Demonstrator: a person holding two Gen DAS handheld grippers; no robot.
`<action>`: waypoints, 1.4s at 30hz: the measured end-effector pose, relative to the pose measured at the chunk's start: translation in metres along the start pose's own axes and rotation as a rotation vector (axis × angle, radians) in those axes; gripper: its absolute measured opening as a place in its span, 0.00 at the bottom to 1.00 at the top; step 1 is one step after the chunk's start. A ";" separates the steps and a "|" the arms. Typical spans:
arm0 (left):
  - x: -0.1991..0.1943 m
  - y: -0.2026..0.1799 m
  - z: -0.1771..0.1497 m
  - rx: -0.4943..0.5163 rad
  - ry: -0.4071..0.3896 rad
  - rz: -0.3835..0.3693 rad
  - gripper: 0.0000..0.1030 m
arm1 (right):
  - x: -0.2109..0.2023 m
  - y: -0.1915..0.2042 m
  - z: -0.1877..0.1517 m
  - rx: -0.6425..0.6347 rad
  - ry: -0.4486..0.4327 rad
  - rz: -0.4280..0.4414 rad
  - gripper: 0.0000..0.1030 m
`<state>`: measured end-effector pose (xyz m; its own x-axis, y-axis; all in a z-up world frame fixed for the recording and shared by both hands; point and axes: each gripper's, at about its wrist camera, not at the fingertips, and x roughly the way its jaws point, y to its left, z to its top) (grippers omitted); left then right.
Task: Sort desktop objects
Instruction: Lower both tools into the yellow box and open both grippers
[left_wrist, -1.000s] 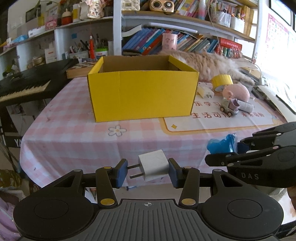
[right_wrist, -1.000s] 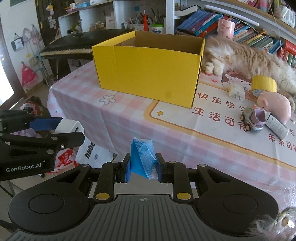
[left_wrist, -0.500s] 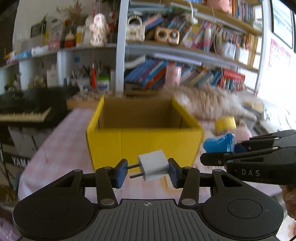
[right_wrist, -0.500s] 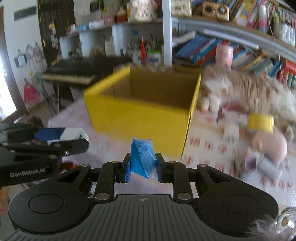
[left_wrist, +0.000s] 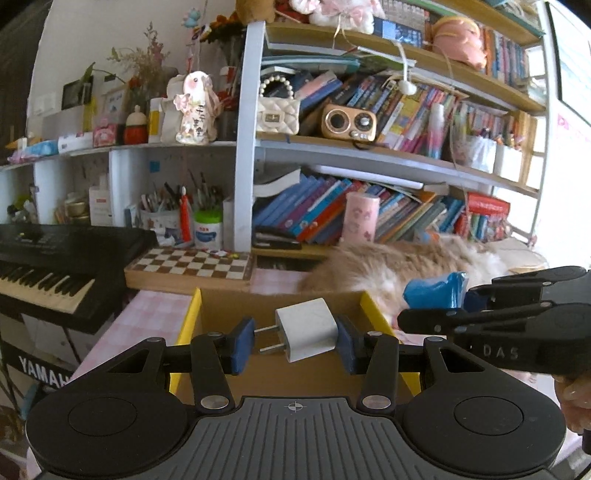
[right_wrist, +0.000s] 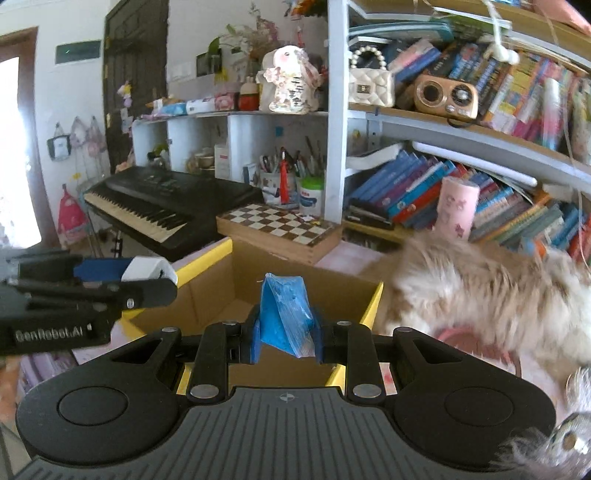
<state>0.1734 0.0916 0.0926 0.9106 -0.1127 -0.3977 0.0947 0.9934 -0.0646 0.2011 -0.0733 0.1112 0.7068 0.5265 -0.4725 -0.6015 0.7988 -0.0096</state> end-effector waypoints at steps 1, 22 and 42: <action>0.007 0.000 0.003 0.004 0.006 0.004 0.44 | 0.006 -0.004 0.002 -0.019 0.001 0.010 0.23; 0.167 0.002 0.024 0.214 0.444 -0.002 0.45 | 0.167 -0.020 0.016 -0.682 0.295 0.252 0.23; 0.206 -0.003 -0.004 0.230 0.623 -0.003 0.45 | 0.227 -0.028 -0.014 -0.830 0.538 0.283 0.23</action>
<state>0.3596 0.0657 0.0072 0.5139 -0.0379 -0.8570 0.2429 0.9646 0.1030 0.3735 0.0198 -0.0087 0.3617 0.3013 -0.8823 -0.9322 0.1052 -0.3462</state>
